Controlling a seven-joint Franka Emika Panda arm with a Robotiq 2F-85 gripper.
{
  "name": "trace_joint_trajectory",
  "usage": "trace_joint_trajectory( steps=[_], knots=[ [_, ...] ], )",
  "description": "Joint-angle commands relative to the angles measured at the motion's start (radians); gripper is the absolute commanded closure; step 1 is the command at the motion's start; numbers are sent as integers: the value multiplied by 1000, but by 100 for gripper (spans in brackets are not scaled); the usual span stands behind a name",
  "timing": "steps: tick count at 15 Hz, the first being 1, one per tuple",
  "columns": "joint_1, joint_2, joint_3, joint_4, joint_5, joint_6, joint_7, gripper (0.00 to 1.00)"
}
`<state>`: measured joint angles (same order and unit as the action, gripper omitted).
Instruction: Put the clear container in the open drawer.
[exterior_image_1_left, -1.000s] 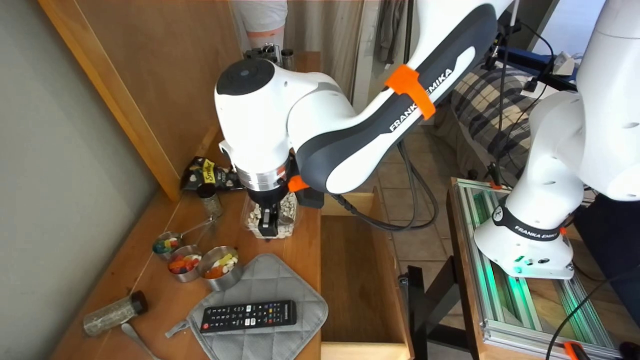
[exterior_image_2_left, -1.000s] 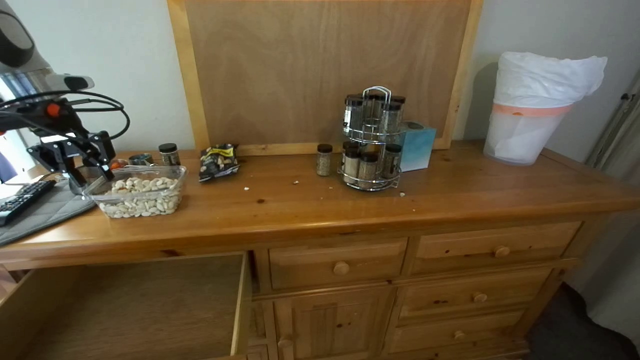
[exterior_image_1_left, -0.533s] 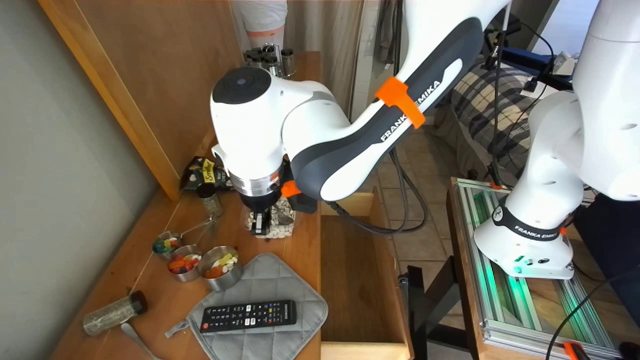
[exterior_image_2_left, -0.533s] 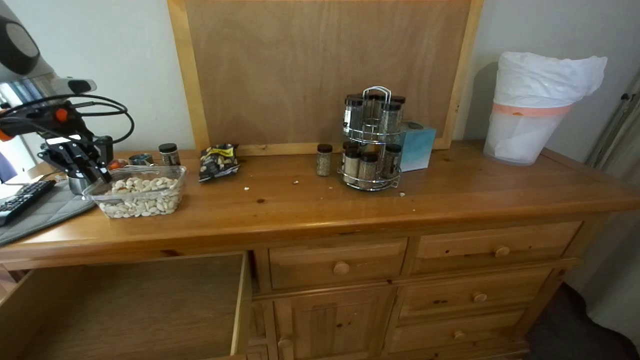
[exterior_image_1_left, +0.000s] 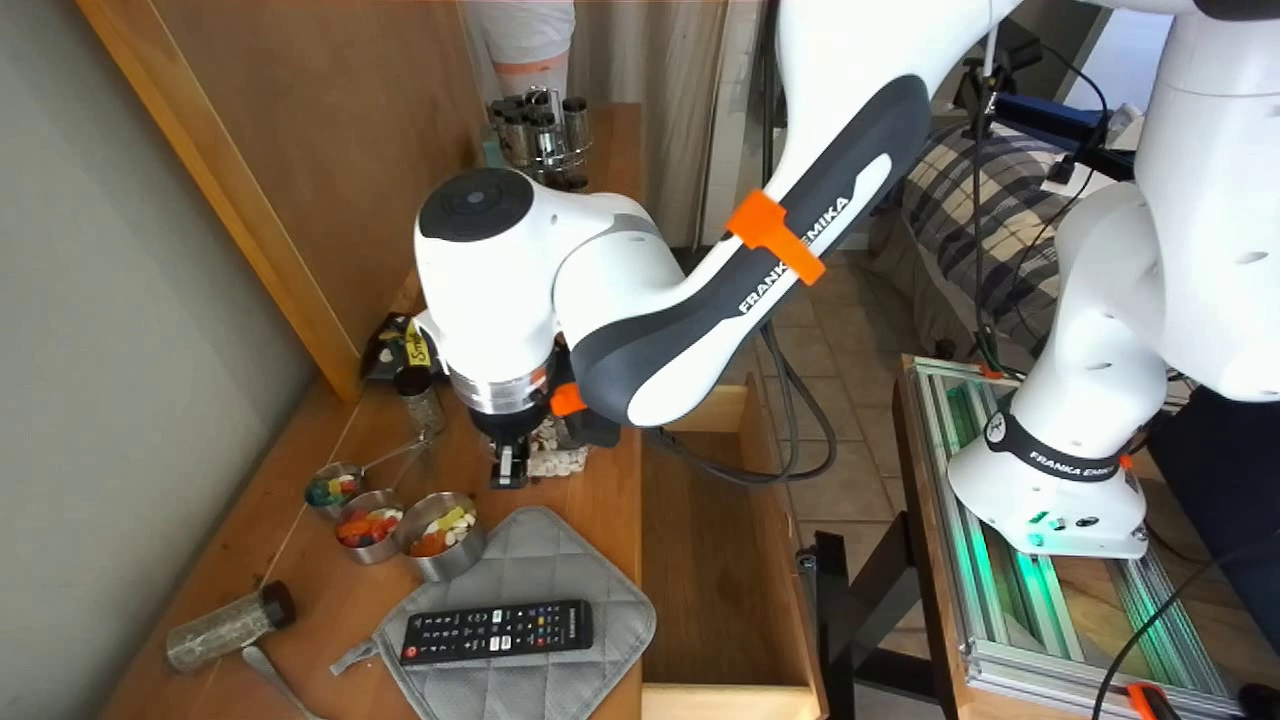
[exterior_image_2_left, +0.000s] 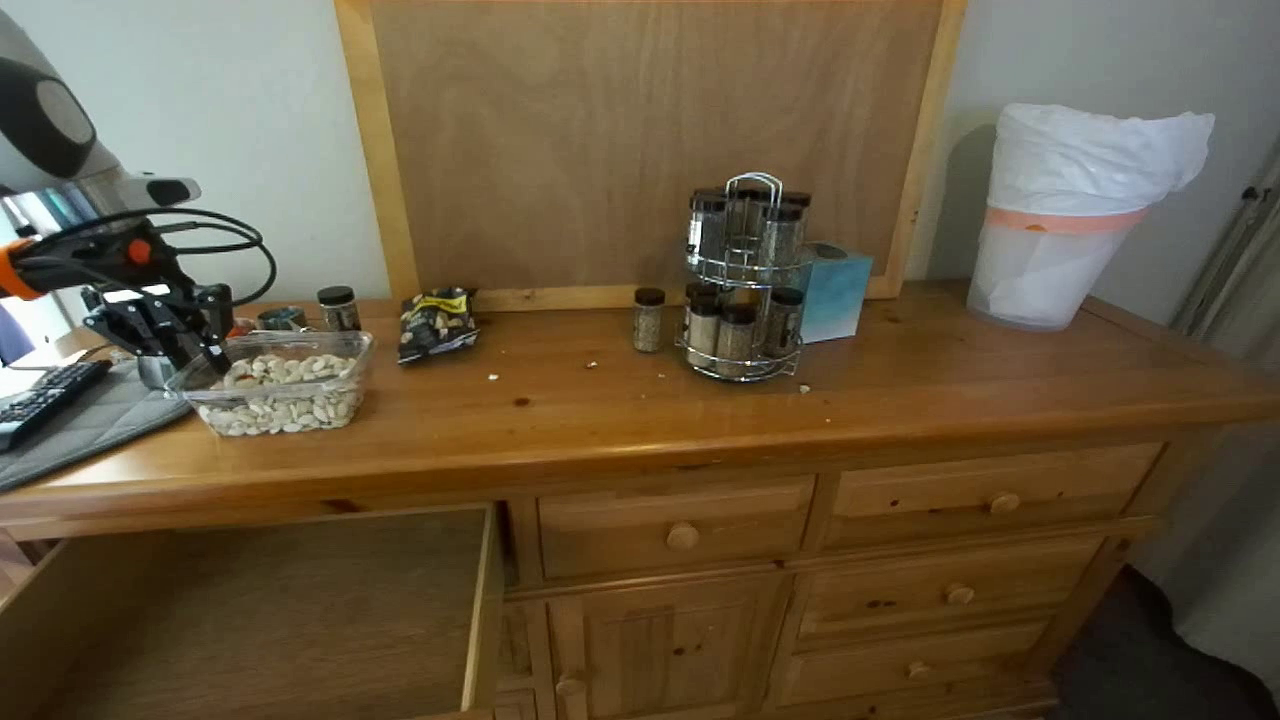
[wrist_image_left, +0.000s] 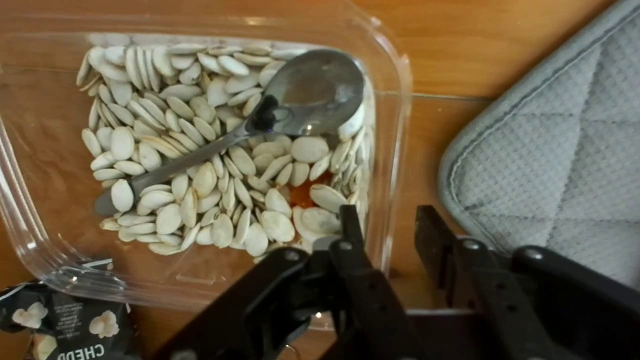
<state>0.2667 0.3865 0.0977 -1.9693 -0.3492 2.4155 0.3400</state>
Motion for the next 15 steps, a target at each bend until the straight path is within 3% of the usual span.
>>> trace_joint_trajectory(
  steps=[1, 5, 8, 12, 15],
  knots=[
    [21, 31, -18, 29, -5, 22, -8, 69],
    [13, 36, 2, 37, 41, 6, -46, 57],
    [11, 33, 9, 31, 61, 1, -54, 67],
    [6, 12, 27, 13, 123, -18, -76, 70],
    [7, 0, 36, 7, 155, -42, -84, 66]
  ],
)
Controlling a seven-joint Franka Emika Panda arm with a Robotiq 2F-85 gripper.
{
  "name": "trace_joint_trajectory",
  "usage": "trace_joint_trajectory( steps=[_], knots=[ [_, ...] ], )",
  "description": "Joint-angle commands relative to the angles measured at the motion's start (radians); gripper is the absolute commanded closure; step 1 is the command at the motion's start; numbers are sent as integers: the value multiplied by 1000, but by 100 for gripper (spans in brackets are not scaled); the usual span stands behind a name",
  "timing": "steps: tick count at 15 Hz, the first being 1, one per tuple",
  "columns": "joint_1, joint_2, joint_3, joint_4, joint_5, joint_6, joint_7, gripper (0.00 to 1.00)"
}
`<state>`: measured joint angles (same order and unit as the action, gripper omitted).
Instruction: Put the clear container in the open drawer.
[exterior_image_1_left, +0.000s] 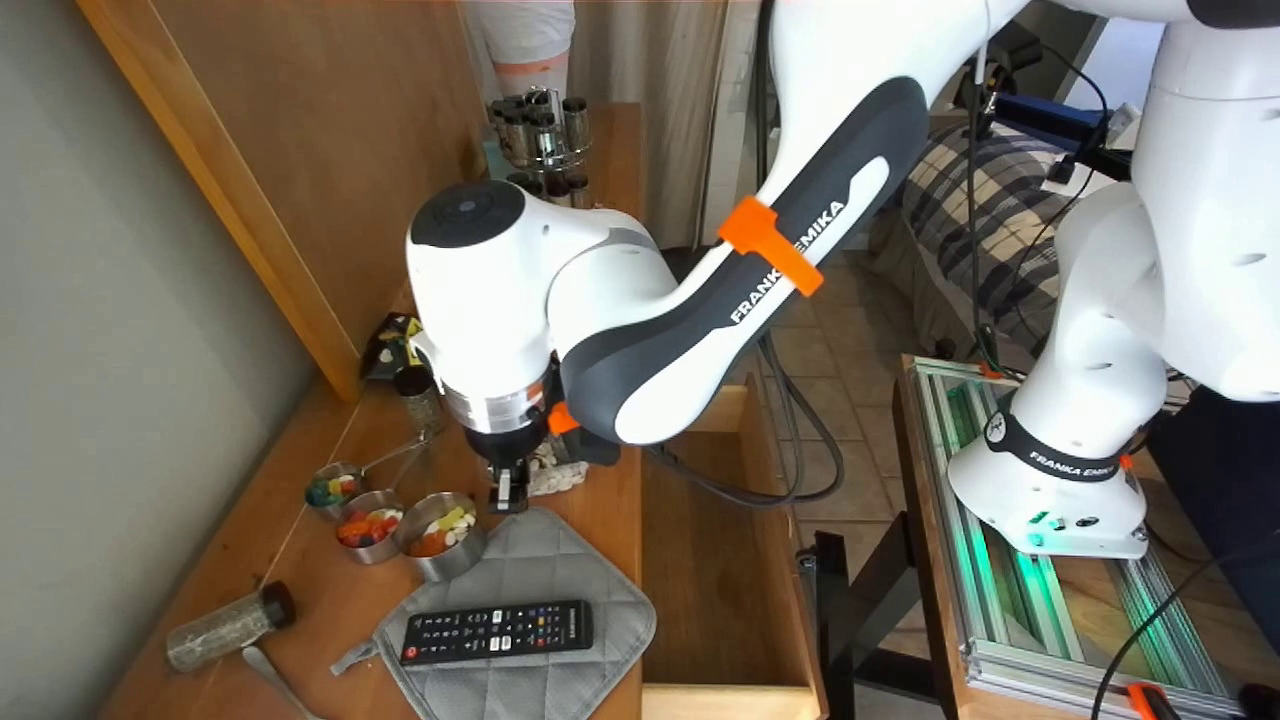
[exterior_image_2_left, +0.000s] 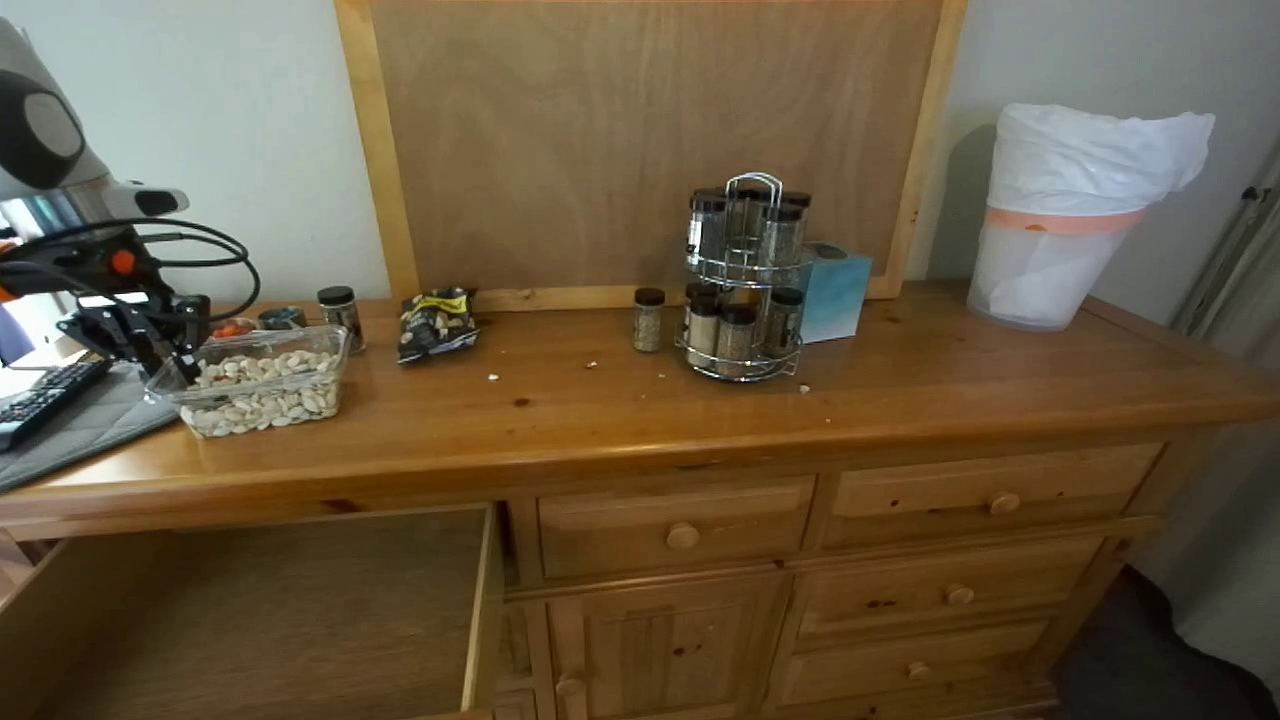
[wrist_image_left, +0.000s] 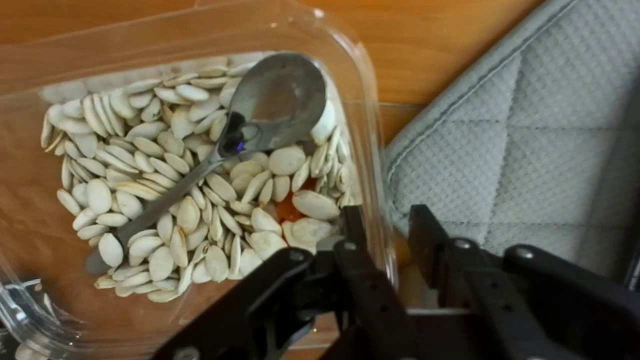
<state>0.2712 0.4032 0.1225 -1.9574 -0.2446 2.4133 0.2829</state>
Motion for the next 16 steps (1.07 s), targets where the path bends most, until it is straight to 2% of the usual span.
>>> trace_joint_trajectory(
  steps=[1, 4, 6, 7, 8, 10, 12, 14, 16],
  knots=[
    [0, -16, 16, -4, 64, -47, -35, 65],
    [-2, -2, 22, 1, 83, -69, -63, 63],
    [-5, 5, 22, 1, 85, -67, -78, 68],
    [-6, 7, 22, 0, 85, -67, -82, 73],
    [-8, 7, 24, -2, 87, -65, -89, 83],
    [-8, 2, 22, -5, 84, -65, -92, 94],
    [-8, -3, 21, -8, 82, -66, -93, 98],
    [-5, -10, 20, -14, 80, -69, -87, 93],
    [-5, -26, 17, -29, 82, -76, -72, 92]
  ],
)
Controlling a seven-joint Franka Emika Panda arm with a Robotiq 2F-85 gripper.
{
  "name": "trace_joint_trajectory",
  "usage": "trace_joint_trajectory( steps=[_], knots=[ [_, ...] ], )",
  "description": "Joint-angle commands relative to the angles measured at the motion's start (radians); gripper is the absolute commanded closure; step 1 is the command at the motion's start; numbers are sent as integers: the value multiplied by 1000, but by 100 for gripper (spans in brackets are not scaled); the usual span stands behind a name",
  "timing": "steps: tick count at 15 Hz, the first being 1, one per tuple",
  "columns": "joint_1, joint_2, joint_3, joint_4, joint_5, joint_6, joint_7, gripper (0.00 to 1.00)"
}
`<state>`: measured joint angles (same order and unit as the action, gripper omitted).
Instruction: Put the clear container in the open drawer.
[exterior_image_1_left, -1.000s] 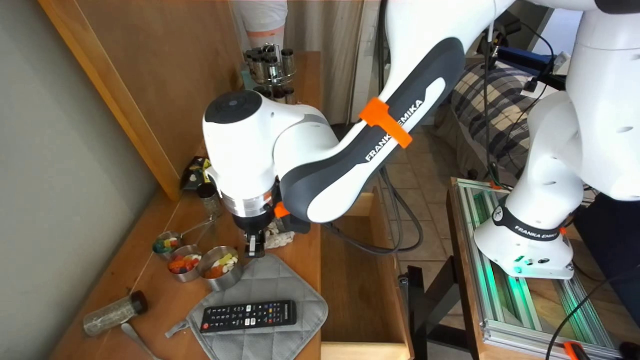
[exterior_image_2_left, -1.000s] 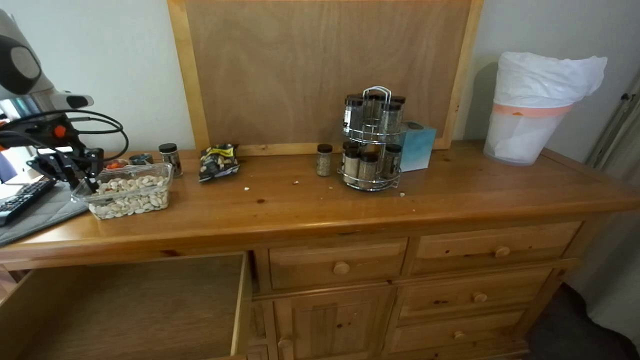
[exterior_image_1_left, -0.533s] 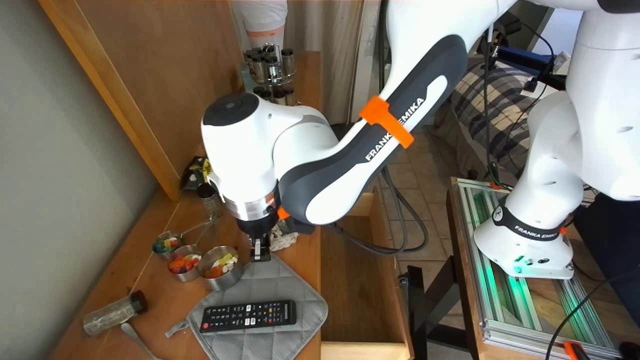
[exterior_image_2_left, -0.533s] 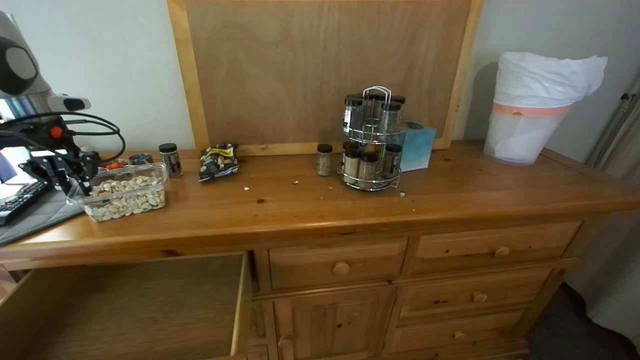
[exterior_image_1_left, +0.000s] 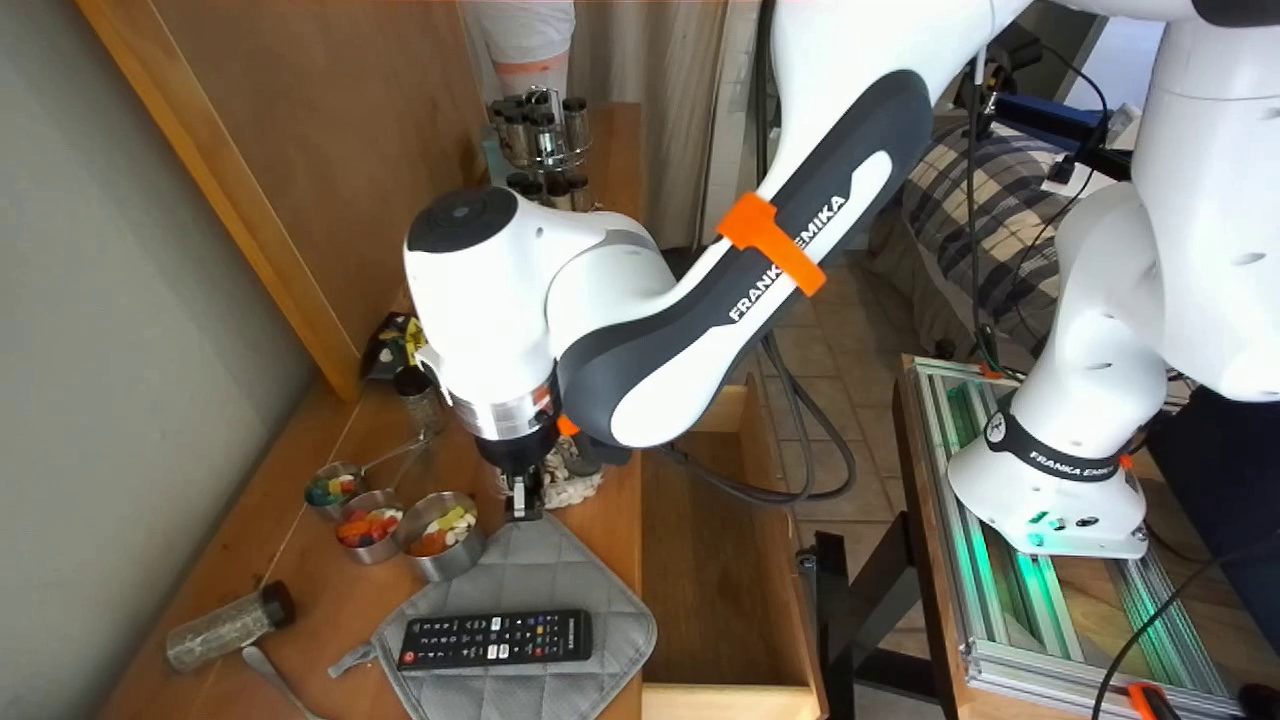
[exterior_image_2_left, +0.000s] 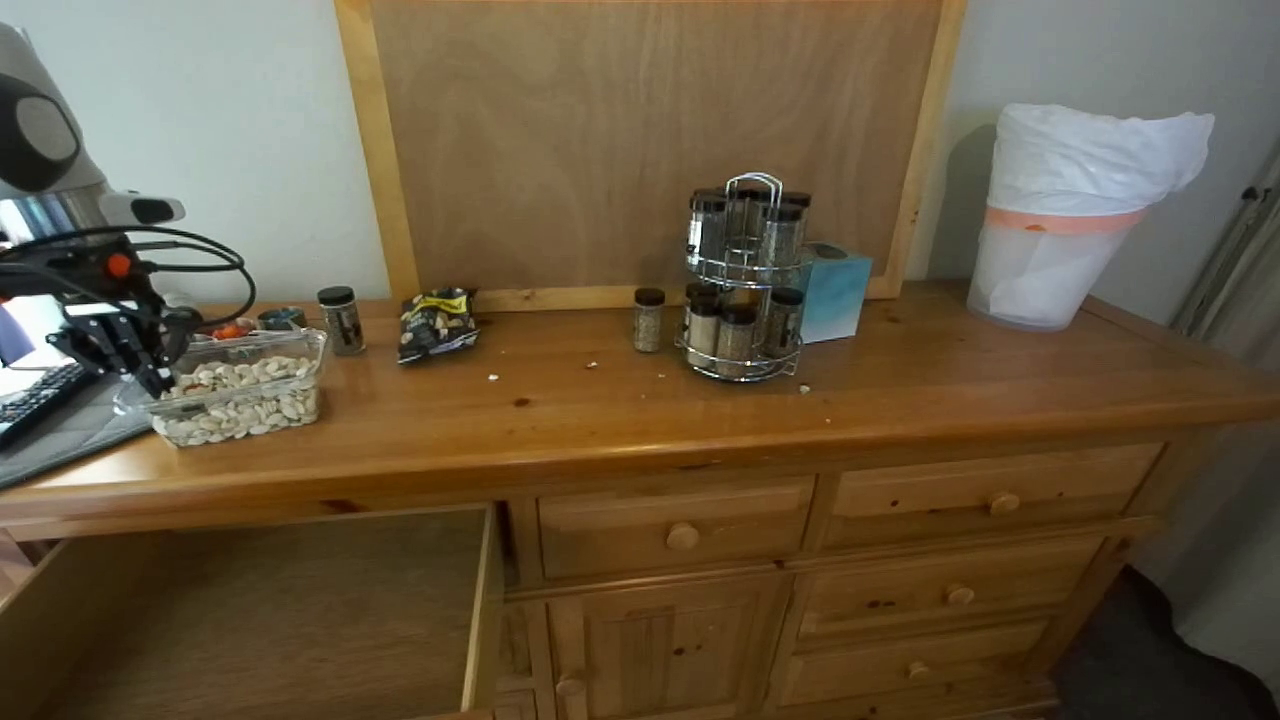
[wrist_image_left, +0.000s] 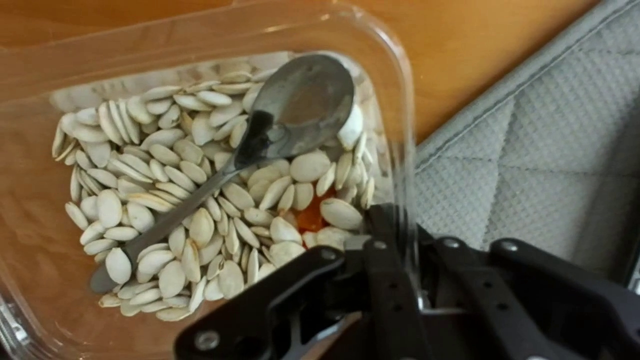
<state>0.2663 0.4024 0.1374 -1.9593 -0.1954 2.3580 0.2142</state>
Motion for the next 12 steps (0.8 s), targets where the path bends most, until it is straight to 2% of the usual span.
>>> trace_joint_trajectory(
  steps=[1, 8, 12],
  knots=[
    [1, -35, 1, -36, 32, -25, 5, 91],
    [8, -189, -13, -165, 3, -118, 115, 93],
    [2, -251, -6, -197, -23, -205, 162, 94]
  ],
)
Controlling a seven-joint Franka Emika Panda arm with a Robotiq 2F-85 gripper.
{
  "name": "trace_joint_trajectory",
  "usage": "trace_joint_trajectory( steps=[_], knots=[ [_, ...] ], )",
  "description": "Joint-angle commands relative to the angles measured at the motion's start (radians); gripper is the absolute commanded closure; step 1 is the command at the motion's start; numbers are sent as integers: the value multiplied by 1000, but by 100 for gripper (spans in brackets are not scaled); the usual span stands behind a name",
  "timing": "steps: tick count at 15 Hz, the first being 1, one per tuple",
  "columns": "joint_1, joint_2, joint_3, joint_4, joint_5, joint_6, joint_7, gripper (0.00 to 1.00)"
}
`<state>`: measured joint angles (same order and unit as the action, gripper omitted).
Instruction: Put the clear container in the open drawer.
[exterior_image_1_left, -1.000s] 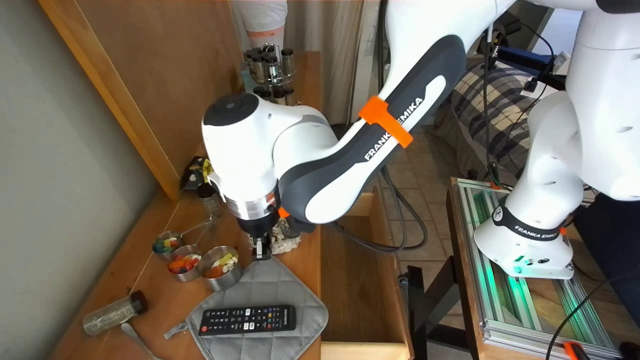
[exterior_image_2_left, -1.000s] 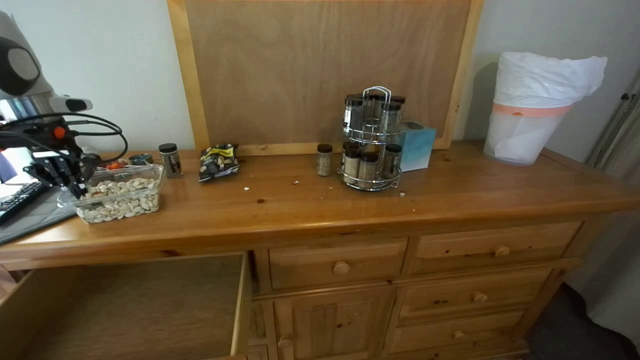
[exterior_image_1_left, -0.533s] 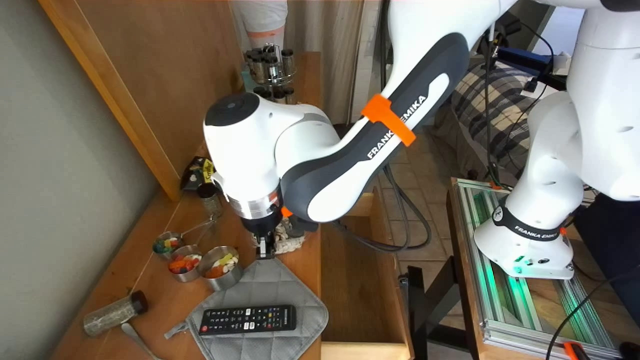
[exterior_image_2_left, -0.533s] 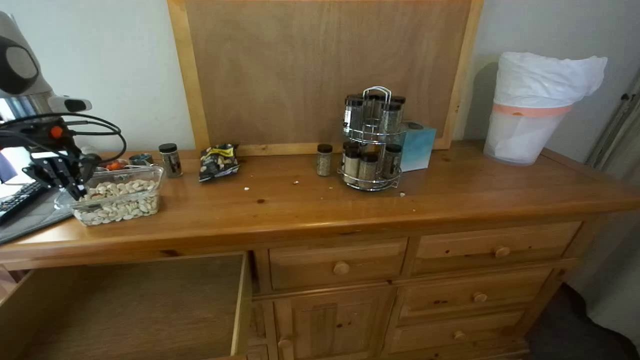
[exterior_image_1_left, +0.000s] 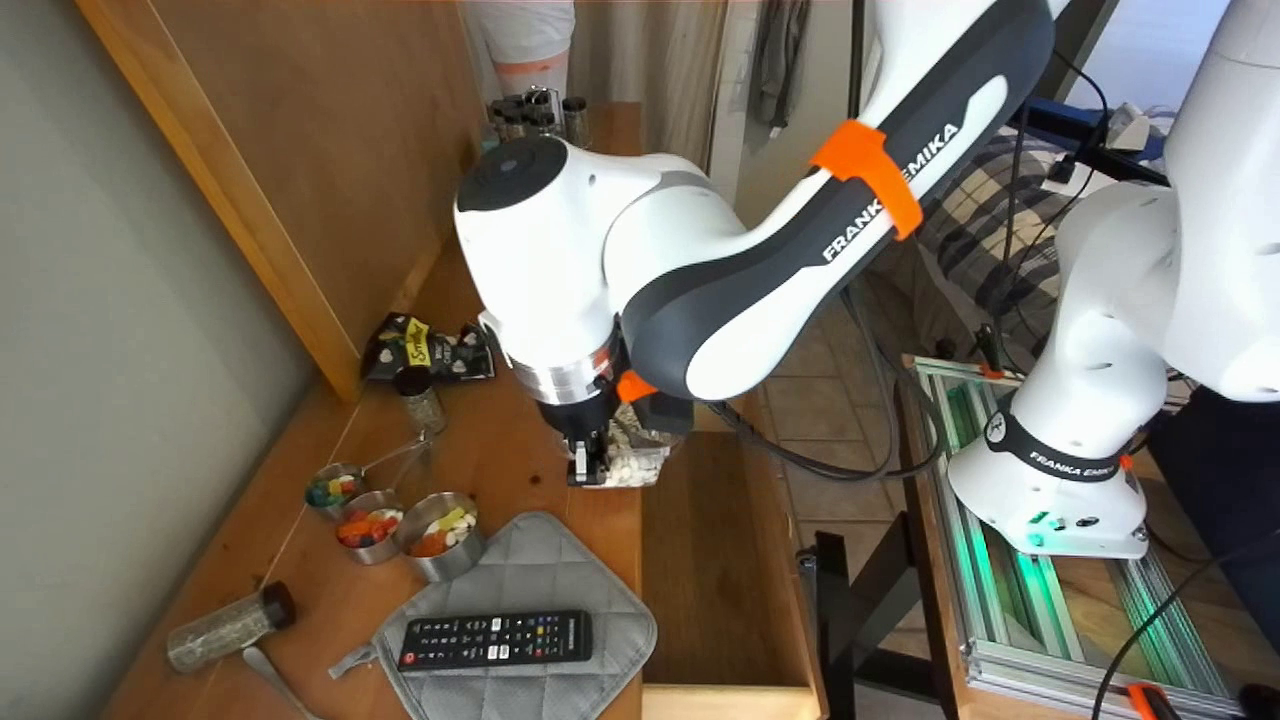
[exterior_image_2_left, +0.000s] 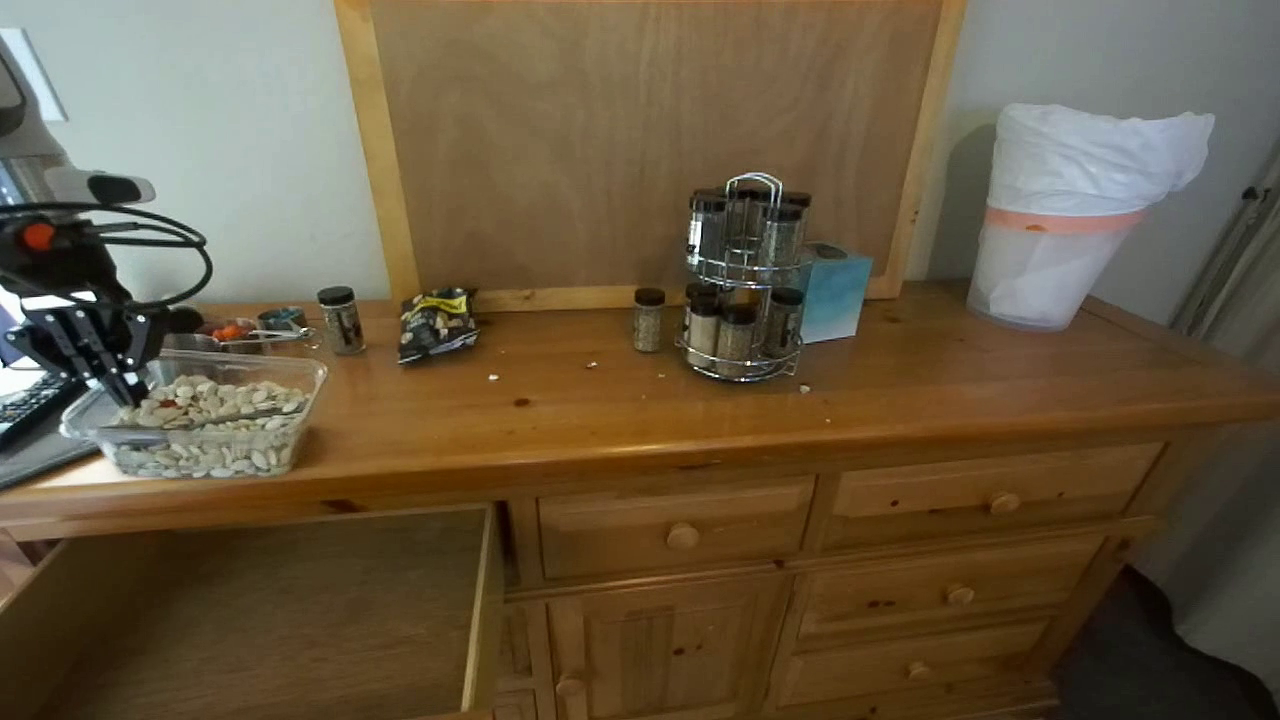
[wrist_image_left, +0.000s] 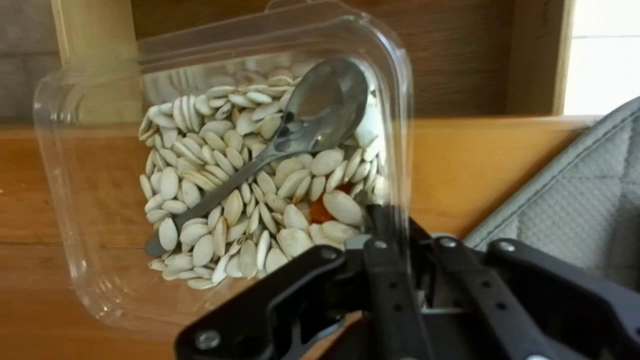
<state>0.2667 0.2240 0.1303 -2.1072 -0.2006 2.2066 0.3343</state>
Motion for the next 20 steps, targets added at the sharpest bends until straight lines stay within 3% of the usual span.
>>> trace_joint_trajectory(
  steps=[1, 13, 20],
  knots=[
    [-2, -81, 4, -52, -14, -73, 46, 95],
    [-6, -100, 10, -54, -44, -166, 67, 97],
    [14, -125, 41, -54, -73, -283, 130, 97]
  ],
)
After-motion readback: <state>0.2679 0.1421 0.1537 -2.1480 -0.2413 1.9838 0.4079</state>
